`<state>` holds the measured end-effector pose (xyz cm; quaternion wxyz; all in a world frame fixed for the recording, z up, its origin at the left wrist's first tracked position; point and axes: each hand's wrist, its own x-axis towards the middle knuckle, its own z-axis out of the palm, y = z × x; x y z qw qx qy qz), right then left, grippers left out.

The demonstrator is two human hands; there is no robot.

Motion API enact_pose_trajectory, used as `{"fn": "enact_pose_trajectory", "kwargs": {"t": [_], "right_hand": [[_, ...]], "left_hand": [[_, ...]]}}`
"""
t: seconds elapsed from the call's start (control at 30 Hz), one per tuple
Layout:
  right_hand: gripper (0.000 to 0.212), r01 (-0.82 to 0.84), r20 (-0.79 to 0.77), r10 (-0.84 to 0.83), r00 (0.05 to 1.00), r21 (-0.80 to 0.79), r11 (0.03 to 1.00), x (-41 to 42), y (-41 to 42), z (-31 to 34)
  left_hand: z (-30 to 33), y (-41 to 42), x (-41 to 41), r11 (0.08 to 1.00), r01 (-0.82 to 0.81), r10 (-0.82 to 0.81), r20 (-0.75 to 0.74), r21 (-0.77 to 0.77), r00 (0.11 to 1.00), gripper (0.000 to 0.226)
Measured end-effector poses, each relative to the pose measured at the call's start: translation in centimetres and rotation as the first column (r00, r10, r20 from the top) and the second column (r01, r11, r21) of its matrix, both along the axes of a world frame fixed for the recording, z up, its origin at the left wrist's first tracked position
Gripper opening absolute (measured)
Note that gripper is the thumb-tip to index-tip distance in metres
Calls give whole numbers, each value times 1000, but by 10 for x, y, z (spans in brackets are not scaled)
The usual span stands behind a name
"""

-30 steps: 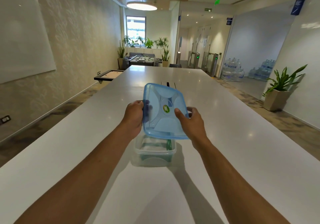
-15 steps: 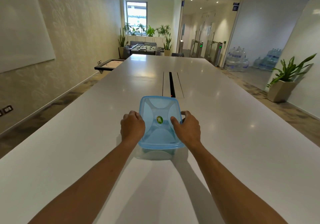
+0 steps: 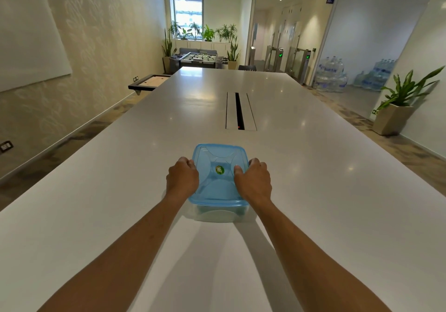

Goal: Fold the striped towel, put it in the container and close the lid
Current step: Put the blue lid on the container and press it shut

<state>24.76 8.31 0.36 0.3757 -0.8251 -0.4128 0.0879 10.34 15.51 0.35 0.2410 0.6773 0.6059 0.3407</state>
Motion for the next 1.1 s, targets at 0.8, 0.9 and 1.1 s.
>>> {"fn": "enact_pose_trajectory", "kwargs": {"t": [0.8, 0.9, 1.1], "right_hand": [[47, -14, -154, 5, 988, -59, 998, 1, -4, -4], [49, 3, -210, -17, 978, -67, 998, 1, -4, -5], [53, 6, -277, -24, 961, -66, 998, 1, -1, -6]], "left_hand": [[-9, -14, -11, 969, -3, 37, 136, -247, 990, 50], [-9, -13, -12, 972, -20, 57, 153, -233, 987, 52], [-10, -14, -16, 981, 59, -11, 251, -186, 968, 44]]}}
